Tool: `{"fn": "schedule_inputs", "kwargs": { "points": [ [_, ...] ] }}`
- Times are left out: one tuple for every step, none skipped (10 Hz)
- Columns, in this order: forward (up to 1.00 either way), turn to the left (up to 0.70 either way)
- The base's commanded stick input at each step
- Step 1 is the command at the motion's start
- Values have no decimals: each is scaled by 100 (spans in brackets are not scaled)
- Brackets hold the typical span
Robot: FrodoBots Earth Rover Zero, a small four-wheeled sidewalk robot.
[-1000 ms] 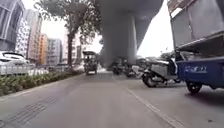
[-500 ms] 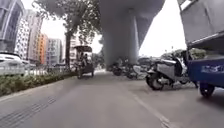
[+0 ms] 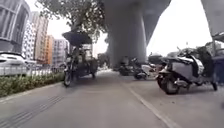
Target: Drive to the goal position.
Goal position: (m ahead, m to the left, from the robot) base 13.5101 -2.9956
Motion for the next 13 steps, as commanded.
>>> {"fn": "schedule_inputs", "kwargs": {
  "points": [
    [70, 0],
    [70, 0],
    [70, 0],
    [70, 0],
    [70, 0],
    [70, 0],
    [70, 0],
    [70, 0],
    [70, 0],
    [56, 0],
    [45, 0],
    [45, 0],
    [45, 0]
  ]
}}
